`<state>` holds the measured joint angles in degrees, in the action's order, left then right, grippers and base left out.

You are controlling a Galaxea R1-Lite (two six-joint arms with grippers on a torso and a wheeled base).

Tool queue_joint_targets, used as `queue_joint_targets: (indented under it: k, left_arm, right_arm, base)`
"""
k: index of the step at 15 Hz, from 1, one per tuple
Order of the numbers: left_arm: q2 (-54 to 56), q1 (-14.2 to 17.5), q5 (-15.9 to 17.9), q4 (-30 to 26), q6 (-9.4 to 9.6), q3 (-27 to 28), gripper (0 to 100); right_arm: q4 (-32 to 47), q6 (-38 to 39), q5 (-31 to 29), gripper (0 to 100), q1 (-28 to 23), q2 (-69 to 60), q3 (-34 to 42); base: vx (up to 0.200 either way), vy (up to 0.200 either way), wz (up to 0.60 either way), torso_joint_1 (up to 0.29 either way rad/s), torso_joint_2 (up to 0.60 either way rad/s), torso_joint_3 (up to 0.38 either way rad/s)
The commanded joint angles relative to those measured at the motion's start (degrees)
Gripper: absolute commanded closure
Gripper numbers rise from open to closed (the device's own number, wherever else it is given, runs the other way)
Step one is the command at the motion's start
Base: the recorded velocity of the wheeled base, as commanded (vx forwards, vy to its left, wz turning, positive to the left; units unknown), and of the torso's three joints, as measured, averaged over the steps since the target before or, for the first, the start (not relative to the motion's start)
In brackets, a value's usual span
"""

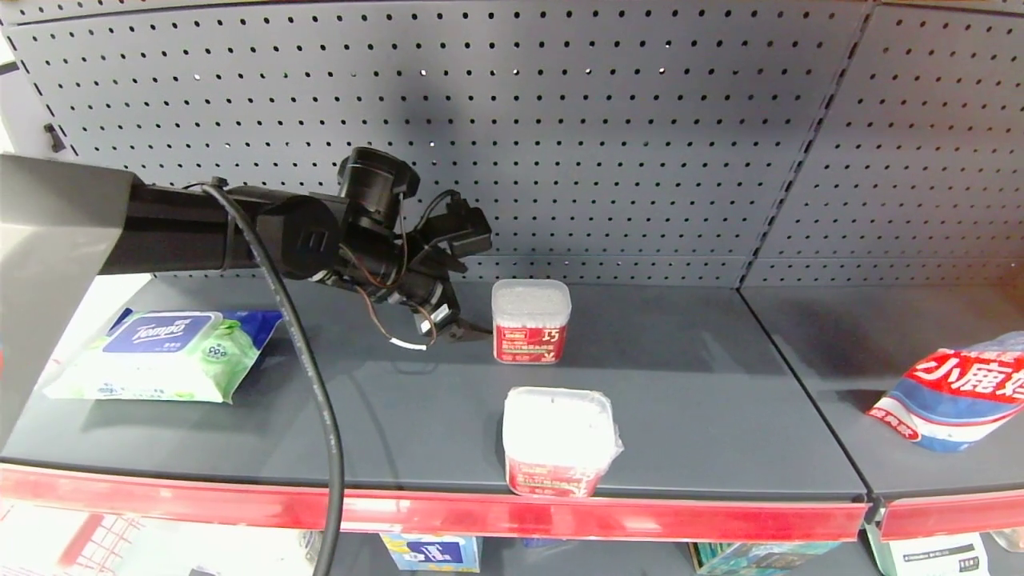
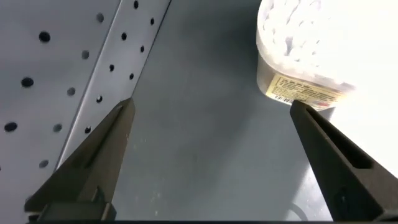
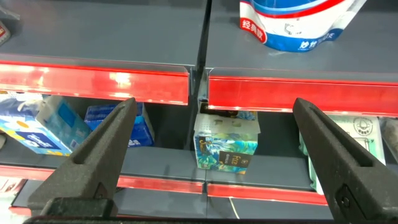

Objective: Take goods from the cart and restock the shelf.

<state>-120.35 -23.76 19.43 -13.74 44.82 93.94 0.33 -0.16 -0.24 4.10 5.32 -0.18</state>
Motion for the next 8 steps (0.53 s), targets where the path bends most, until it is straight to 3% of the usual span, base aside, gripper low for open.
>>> queue_joint_targets:
  k: [1,8]
  left_arm:
    - [-0.7,-0.6,0.0,0.0,0.0,0.9,0]
    - [-1.3,-1.1,-0.1,0.0,0.0,1.9,0]
  right_arm:
    - [0.0,0.0,0.0,0,0.0,0.0,0.0]
    - [-0.1,0.0,0.0,0,0.0,0.0,0.0]
  base:
    - [0.0,0.0,0.0,0.0,0.0,0.0]
    - [0.0,0.0,0.0,0.0,0.0,0.0]
